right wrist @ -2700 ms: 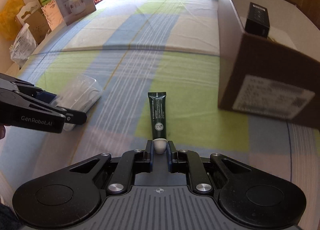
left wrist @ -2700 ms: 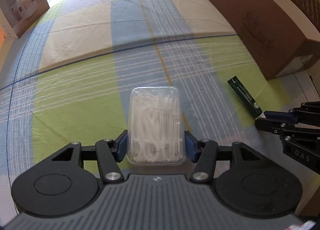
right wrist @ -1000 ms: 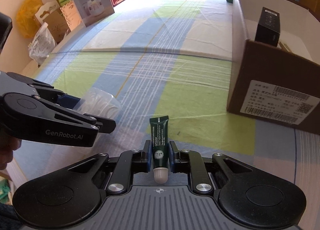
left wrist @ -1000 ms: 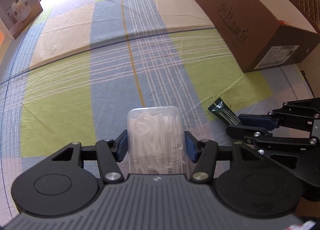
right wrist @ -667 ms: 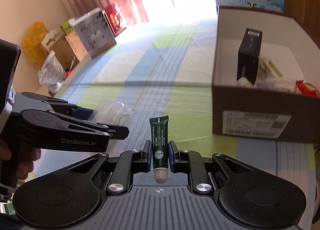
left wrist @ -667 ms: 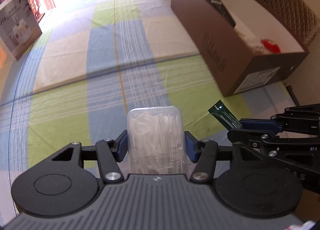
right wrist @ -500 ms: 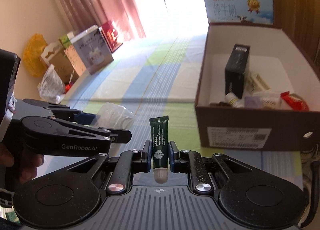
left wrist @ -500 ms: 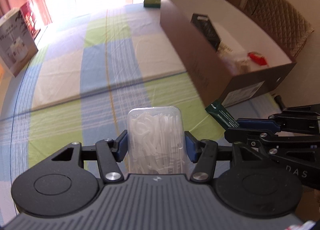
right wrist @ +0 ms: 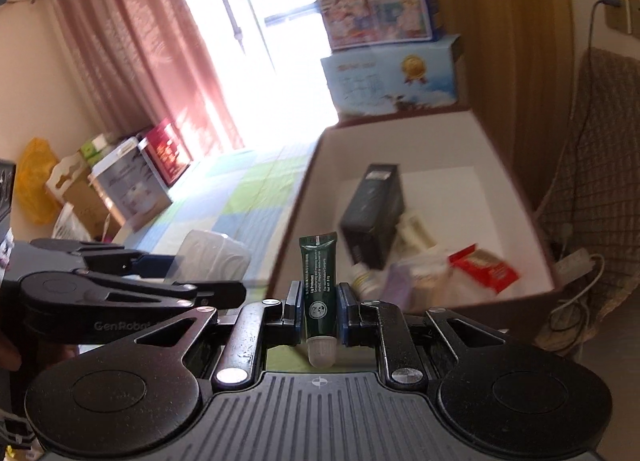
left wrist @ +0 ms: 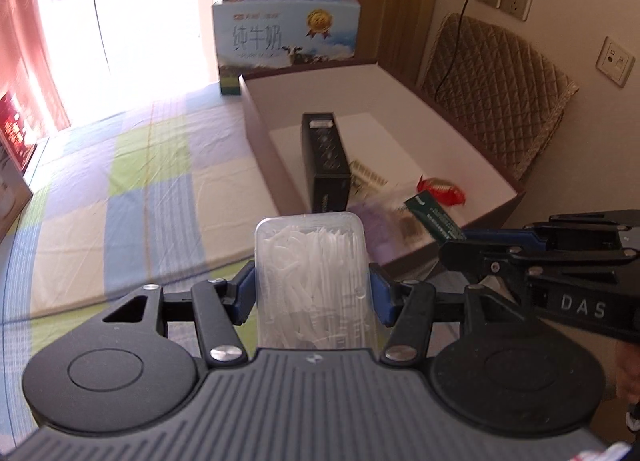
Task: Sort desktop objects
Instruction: 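Carry the floss-pick case and green tube over the brown box, then open both grippers to drop the case and tube into the box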
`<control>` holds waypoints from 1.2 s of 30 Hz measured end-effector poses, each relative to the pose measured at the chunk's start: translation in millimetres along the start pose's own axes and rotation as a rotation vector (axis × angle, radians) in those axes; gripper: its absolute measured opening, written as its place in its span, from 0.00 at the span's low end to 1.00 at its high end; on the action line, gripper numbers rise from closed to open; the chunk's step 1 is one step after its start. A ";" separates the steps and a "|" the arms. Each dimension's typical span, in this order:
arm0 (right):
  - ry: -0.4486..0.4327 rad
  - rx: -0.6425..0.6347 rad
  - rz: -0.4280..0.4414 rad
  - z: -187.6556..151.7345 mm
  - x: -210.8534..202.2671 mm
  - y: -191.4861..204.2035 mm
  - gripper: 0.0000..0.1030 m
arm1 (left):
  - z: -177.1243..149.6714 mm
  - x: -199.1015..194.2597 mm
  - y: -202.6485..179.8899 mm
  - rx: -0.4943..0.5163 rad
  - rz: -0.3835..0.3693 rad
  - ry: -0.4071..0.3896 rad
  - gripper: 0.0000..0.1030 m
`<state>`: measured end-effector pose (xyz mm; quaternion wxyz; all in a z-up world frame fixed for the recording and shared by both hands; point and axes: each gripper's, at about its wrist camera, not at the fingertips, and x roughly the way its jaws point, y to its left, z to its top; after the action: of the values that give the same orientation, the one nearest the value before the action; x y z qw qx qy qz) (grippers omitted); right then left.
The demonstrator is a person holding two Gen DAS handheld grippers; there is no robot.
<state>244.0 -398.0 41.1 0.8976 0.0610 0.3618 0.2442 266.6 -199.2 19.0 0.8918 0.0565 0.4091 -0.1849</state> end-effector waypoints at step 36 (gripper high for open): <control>0.134 -0.159 -0.221 93.7 155.1 -133.7 0.13 | 158.1 232.2 -42.1 0.091 -0.096 0.085 0.51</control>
<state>456.3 -433.6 -24.8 0.8950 -0.0668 0.4047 0.1753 501.5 -343.8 -49.0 0.8603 0.0850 0.4399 -0.2431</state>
